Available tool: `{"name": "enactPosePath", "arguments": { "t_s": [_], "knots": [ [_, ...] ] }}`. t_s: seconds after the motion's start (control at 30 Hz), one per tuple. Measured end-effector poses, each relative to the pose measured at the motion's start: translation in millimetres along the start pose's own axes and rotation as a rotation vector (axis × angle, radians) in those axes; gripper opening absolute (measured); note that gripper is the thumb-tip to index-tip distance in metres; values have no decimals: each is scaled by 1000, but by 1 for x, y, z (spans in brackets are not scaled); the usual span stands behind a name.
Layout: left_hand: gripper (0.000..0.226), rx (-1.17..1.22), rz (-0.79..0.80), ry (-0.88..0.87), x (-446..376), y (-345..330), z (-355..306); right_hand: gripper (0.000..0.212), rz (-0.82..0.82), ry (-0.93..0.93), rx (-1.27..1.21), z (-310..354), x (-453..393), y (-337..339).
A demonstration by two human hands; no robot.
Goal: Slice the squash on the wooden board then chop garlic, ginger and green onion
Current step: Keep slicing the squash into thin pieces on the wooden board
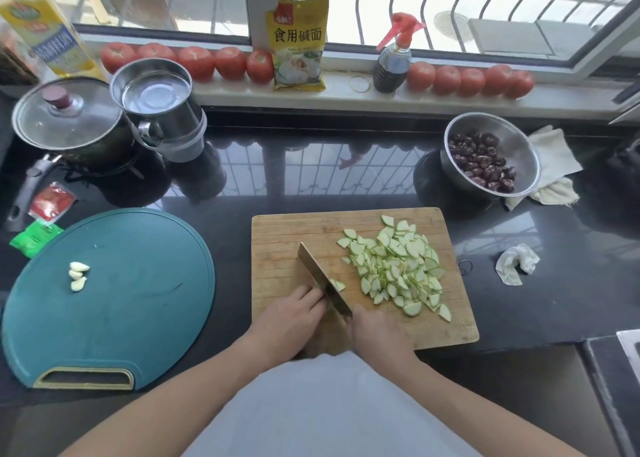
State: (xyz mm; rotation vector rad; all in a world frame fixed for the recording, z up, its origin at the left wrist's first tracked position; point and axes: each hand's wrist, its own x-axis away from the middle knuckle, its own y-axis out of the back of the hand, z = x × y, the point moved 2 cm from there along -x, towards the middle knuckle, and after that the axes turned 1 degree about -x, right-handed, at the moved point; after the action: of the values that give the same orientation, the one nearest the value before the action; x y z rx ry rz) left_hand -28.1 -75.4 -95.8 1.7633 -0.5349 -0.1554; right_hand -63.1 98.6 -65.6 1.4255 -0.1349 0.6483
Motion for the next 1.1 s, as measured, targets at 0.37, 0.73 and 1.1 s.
{"name": "enactPosePath", "arguments": {
  "t_s": [0.37, 0.73, 1.1],
  "knots": [
    [46, 60, -60, 25, 4, -4, -1, 21, -105, 33, -137, -9, 12, 10],
    [59, 38, -16, 26, 3, -1, -2, 18, -35, 16, -93, -7, 20, 3],
    [56, 43, -78, 26, 13, 3, -4, 22, -105, -13, -163, 6, -4, 5]
  ]
}}
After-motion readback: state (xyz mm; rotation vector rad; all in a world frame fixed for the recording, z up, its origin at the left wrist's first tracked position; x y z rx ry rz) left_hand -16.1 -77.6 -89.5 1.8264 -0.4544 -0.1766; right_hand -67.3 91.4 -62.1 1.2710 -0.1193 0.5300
